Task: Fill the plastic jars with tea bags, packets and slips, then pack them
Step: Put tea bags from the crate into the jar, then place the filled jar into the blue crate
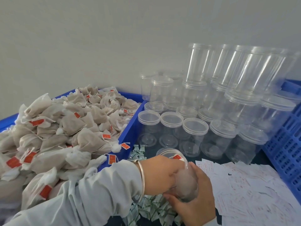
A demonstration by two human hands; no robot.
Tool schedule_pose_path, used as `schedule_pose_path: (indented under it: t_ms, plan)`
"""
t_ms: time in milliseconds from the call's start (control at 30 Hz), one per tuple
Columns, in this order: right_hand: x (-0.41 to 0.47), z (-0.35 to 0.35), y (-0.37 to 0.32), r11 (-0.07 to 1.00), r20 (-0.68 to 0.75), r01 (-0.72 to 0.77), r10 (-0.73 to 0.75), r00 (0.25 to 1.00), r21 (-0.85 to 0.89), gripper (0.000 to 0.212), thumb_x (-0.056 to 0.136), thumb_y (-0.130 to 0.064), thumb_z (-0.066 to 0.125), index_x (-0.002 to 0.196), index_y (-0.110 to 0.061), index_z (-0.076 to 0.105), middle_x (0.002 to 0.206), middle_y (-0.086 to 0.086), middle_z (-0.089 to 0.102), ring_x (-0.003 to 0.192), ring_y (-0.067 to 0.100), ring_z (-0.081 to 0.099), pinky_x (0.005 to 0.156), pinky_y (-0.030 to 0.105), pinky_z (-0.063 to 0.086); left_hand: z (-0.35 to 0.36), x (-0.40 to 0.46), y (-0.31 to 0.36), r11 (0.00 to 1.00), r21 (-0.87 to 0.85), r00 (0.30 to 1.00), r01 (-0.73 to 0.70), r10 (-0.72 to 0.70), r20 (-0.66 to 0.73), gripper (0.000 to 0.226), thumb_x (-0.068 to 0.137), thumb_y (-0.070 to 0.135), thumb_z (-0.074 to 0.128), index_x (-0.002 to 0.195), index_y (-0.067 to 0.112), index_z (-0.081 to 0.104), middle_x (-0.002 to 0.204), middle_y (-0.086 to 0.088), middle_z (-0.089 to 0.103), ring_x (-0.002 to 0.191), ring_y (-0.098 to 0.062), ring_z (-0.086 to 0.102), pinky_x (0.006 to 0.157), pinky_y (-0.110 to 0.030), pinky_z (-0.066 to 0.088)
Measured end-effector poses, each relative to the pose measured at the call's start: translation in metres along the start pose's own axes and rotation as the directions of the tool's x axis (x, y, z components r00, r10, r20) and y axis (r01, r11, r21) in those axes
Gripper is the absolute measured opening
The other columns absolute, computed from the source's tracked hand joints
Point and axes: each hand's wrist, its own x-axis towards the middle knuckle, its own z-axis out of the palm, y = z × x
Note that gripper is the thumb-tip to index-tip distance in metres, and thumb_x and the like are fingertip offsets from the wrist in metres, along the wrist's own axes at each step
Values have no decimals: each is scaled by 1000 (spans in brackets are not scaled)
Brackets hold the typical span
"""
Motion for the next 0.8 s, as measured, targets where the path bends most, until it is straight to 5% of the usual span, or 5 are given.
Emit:
schedule_pose_path:
  t_ms: [200,333,467,567,800]
  plan:
    - [7,-2,-12,922,-143,-25,87,986,385,68,55,-15,89,112,-32,55,103,-9,69,85,-8,65,62,5,49,-10,-2,-15,958,-268,866,-104,-45,-497,45,83,38,65,125,36,48,107,29,52,98,14,48,79,0,35]
    - [11,-4,-17,901,-158,-19,96,983,433,57,60,-42,80,110,-32,55,99,-10,69,97,8,67,68,10,52,2,4,-25,889,-458,962,24,-145,-230,95,62,58,73,141,35,26,132,20,43,118,7,44,99,-16,39]
    - [20,-4,-31,931,1,71,-76,997,358,85,67,-74,63,121,-10,49,122,-11,63,114,-2,57,89,11,48,8,9,-25,778,-627,989,-35,-63,-134,82,67,30,85,133,29,36,122,16,57,112,4,54,99,-19,43]
    - [23,-11,-38,905,170,1,-81,982,425,63,73,-60,64,120,-21,47,111,-13,68,107,-7,59,87,12,47,4,10,-25,745,-655,969,-125,-49,-241,71,61,36,83,122,23,51,113,5,65,106,-7,62,96,-26,47]
    - [18,-25,-4,956,316,-37,133,939,-292,48,93,-32,57,138,-30,39,134,-9,47,125,6,43,104,21,36,-4,12,-48,687,-718,832,-112,-331,-446,80,43,58,81,113,34,53,100,18,68,91,-2,66,77,-15,52]
